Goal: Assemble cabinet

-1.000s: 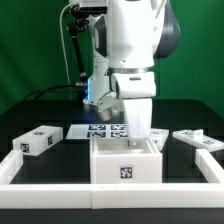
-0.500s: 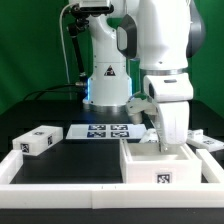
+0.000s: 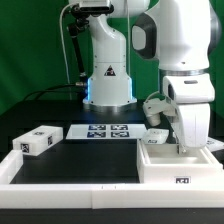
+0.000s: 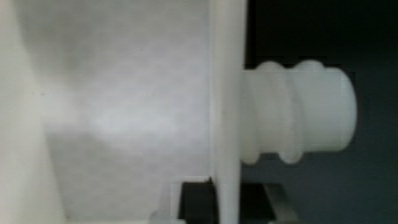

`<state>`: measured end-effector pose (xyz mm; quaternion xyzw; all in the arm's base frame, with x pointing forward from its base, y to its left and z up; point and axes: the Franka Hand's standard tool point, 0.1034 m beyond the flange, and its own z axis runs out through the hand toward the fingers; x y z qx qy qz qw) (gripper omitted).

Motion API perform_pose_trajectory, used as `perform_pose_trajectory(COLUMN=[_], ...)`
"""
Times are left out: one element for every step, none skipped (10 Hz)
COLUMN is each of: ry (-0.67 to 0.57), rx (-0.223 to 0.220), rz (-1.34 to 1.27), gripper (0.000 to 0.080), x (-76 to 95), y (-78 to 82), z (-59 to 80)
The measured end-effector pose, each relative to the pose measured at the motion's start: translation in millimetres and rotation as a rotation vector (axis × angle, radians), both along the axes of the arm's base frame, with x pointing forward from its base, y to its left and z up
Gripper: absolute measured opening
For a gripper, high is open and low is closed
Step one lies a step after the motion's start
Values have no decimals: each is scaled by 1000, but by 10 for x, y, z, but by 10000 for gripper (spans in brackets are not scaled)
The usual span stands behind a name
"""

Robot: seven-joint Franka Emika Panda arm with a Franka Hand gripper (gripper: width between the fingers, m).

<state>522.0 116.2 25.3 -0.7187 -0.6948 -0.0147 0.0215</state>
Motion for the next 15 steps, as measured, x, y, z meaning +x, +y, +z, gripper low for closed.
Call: perform_pose_trajectory(ry=[1,1,1,1,1,1,1,1,1,1,0,-8,-18,-34,-45], rx=[0,0,0,0,0,0,0,0,0,0,-1,-4,-10,-15,-20], rz=[0,-1,-1,-2,-2,-3,-3,-4,-4,-5,-5,-3,1,6,10], gripper=[35,104,104,301,472,472,610,740,740,789,789,798,798,797,797], x=[-4,-3,-4,-4,-4,-4,-3,-3,-3,-2,-1,-2,-12,-36,-105], y=[-3,-6,-8,-11,-14,-16,-18,-20,-23,-26,-28,-35,-45,-43,-27], z=[-3,-4,-4,-5,-5,-5,-5,-5,-5,-5,4,83,216,360,482])
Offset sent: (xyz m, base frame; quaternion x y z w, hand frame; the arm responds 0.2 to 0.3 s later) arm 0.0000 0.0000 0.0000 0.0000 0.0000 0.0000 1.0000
